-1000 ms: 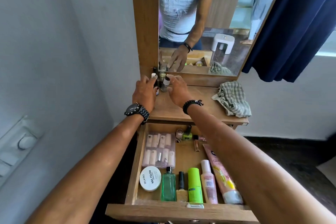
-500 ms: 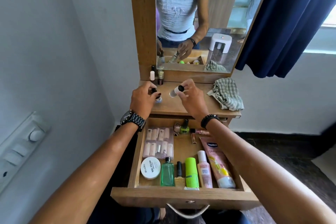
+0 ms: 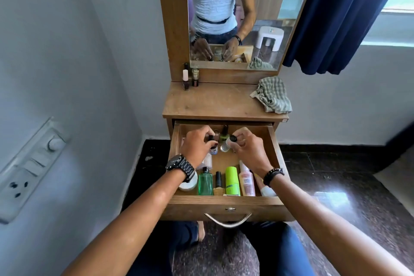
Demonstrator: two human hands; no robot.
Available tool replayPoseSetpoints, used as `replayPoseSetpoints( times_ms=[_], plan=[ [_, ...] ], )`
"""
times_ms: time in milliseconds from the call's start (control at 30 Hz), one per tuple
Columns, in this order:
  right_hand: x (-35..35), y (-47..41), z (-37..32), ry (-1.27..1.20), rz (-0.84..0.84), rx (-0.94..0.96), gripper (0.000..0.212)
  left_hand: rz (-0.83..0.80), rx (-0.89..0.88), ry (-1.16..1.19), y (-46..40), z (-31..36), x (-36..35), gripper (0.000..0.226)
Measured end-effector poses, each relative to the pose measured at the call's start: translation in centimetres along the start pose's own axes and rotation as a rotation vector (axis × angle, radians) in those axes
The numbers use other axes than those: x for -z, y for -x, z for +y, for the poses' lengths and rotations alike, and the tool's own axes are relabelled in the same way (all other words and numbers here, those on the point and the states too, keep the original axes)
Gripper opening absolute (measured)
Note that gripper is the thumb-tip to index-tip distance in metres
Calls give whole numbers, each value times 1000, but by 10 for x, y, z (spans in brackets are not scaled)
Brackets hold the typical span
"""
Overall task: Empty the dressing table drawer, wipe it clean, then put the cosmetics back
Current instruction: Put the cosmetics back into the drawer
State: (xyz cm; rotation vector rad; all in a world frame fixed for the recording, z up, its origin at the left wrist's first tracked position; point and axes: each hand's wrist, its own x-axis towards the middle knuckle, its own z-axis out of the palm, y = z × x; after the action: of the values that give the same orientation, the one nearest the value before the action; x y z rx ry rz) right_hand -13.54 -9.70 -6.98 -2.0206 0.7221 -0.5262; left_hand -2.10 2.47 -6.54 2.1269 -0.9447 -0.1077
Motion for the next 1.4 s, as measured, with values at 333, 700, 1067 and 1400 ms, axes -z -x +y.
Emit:
replayPoseSetpoints(
  times_ms=[333,700,1067,1400],
  plan=[
    [-34,-33,17,257,-18,-13,17,-69,52,-118,-21,-10,-34,18],
    [-35,-33,23,300,-11,21,17,-87,6,-159,-23,-14,-42,27],
    [-9,-37,-3,190,75,93,27,-1,7,-58,-32,-5,-18,31],
    [-40,-113,-86,191,41,248,24,306,17,-3,-102,4,44,27]
  ],
)
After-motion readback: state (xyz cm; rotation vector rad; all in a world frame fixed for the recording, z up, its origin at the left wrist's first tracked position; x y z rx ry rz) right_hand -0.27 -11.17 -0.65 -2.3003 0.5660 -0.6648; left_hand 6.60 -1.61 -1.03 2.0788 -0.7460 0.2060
